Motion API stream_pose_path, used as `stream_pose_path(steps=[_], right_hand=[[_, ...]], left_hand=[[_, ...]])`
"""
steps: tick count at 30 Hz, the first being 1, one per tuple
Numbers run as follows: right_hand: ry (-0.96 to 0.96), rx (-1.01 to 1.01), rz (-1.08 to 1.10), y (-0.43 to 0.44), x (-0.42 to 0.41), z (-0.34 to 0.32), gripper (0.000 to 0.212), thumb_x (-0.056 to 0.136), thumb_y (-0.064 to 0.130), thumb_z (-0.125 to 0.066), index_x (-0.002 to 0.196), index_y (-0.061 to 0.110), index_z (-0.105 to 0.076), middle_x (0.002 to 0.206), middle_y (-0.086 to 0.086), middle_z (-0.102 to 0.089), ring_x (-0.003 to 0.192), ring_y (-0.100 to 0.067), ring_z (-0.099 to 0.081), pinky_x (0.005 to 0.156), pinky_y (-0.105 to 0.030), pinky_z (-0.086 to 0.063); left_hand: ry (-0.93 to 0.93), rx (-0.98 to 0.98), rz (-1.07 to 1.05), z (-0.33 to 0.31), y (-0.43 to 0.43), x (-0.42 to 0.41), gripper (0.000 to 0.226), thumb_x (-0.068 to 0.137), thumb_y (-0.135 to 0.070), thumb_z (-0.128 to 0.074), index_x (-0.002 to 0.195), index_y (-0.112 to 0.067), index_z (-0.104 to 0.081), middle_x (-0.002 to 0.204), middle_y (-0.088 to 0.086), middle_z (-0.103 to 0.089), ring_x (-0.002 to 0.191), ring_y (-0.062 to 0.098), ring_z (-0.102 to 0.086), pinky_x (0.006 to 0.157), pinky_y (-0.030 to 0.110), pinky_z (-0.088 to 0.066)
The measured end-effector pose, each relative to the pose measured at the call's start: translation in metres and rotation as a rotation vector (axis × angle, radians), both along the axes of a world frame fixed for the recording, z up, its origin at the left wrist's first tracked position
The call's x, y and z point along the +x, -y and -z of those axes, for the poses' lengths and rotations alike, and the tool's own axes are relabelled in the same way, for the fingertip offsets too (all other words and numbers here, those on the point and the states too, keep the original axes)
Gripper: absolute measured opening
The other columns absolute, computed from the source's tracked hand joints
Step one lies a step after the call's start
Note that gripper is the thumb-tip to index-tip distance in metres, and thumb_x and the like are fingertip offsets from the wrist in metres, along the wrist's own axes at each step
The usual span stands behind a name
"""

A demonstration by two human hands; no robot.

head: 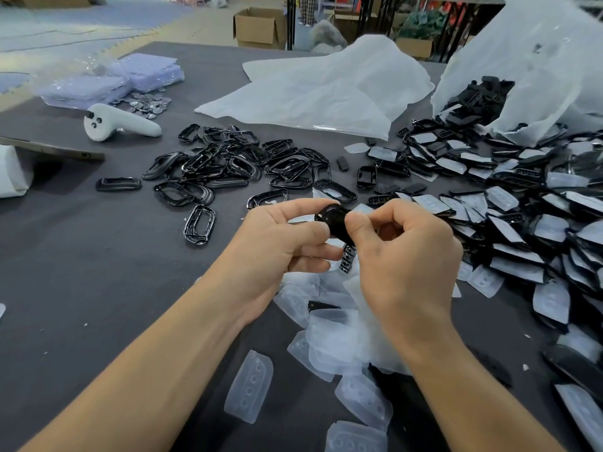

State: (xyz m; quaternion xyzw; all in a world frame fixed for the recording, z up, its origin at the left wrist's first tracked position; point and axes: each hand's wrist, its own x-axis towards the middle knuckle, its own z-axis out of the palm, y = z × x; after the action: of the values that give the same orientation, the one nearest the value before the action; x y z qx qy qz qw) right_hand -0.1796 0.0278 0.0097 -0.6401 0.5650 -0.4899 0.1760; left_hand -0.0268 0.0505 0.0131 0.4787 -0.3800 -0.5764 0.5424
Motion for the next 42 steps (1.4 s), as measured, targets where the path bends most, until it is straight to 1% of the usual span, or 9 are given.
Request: stream_pose_path(steps=[6,14,17,20,24,29,32,36,42], right_hand=[[-0.060,-0.051,-0.025,0.000,-0.001,-0.001,0.036,0.084,0.039,-0.081,0.083,0.022,-0.048,0.074,0.011,-0.050,0.068,-0.014,-0.049,0.060,-0.021,-0.036],[0.168,0.195,-0.280,0.001,0.003,0.003,0.018,0.098,0.024,-0.068,0.079,0.024,-0.067,0.064,0.007,-0.072,0.058,-0.012,-0.069,0.059,-0.039,-0.058],[0.267,0.189,-0.265,0.000,0.003,0.002,0.020,0.099,0.023,-0.067,0.079,0.025,-0.067,0.060,0.006,-0.071,0.046,-0.008,-0.063,0.047,-0.025,-0.047],[0.167,0.223,-0.329,0.001,0.005,0.002,0.018,0.101,0.030,-0.062,0.083,0.028,-0.064,0.057,0.006,-0.069,0.043,-0.009,-0.059,0.046,-0.027,-0.043],[-0.097,0.122,-0.257,0.000,0.001,0.006,0.009,0.099,0.026,-0.060,0.094,0.032,-0.064,0.060,0.014,-0.064,0.055,-0.008,-0.059,0.052,-0.023,-0.044],[-0.431,0.103,-0.405,-0.002,0.004,0.005,0.036,0.091,0.014,-0.065,0.120,0.033,-0.072,0.116,0.014,-0.065,0.116,-0.007,-0.048,0.100,-0.011,-0.025],[-0.583,0.083,-0.503,-0.004,0.007,0.010,0.027,0.092,0.018,-0.065,0.115,0.027,-0.075,0.124,0.005,-0.066,0.119,-0.012,-0.038,0.096,-0.004,-0.010],[-0.441,0.017,-0.407,-0.001,0.005,0.011,0.010,0.084,0.014,-0.077,0.077,0.021,-0.079,0.090,0.005,-0.072,0.099,-0.011,-0.048,0.083,-0.009,-0.030],[0.069,0.199,-0.321,-0.001,0.004,0.004,0.013,0.093,0.028,-0.073,0.094,0.041,-0.077,0.085,0.019,-0.070,0.079,0.002,-0.061,0.069,-0.010,-0.044]], left_hand=[[0.056,-0.019,-0.114,-0.001,0.000,-0.005,0.028,0.074,-0.012,-0.071,0.100,-0.013,-0.081,0.079,0.007,-0.076,0.049,0.012,-0.065,0.048,0.018,-0.049],[0.302,-0.105,-0.334,0.005,0.001,-0.014,0.025,0.090,-0.006,-0.072,0.105,-0.025,-0.076,0.069,0.005,-0.077,0.051,0.014,-0.066,0.050,0.020,-0.050],[0.262,-0.058,-0.209,0.003,-0.001,-0.017,0.012,0.094,-0.014,-0.071,0.090,-0.018,-0.081,0.072,0.006,-0.077,0.061,0.013,-0.071,0.056,0.021,-0.054],[0.221,-0.047,-0.247,0.002,0.001,-0.017,0.021,0.096,-0.006,-0.067,0.082,-0.010,-0.081,0.080,0.022,-0.076,0.067,0.021,-0.073,0.063,0.029,-0.062],[0.249,-0.043,-0.423,0.000,0.011,0.001,0.025,0.098,-0.001,-0.064,0.082,-0.015,-0.077,0.071,0.001,-0.077,0.063,0.013,-0.074,0.054,0.024,-0.059],[0.218,-0.015,-0.539,0.000,0.017,0.029,0.029,0.096,0.001,-0.063,0.078,-0.016,-0.076,0.067,-0.001,-0.076,0.055,0.012,-0.070,0.050,0.023,-0.056],[0.202,-0.027,-0.532,0.001,0.017,0.029,0.028,0.094,0.007,-0.062,0.089,-0.017,-0.075,0.068,-0.005,-0.076,0.055,0.010,-0.068,0.048,0.024,-0.056],[0.171,-0.019,-0.502,0.003,0.017,0.025,0.032,0.093,0.012,-0.059,0.099,-0.016,-0.074,0.074,0.002,-0.072,0.060,0.011,-0.069,0.048,0.026,-0.056],[0.201,-0.011,-0.450,0.003,0.017,0.021,0.032,0.092,0.012,-0.060,0.098,-0.015,-0.075,0.071,0.004,-0.069,0.056,0.011,-0.067,0.047,0.025,-0.055]])
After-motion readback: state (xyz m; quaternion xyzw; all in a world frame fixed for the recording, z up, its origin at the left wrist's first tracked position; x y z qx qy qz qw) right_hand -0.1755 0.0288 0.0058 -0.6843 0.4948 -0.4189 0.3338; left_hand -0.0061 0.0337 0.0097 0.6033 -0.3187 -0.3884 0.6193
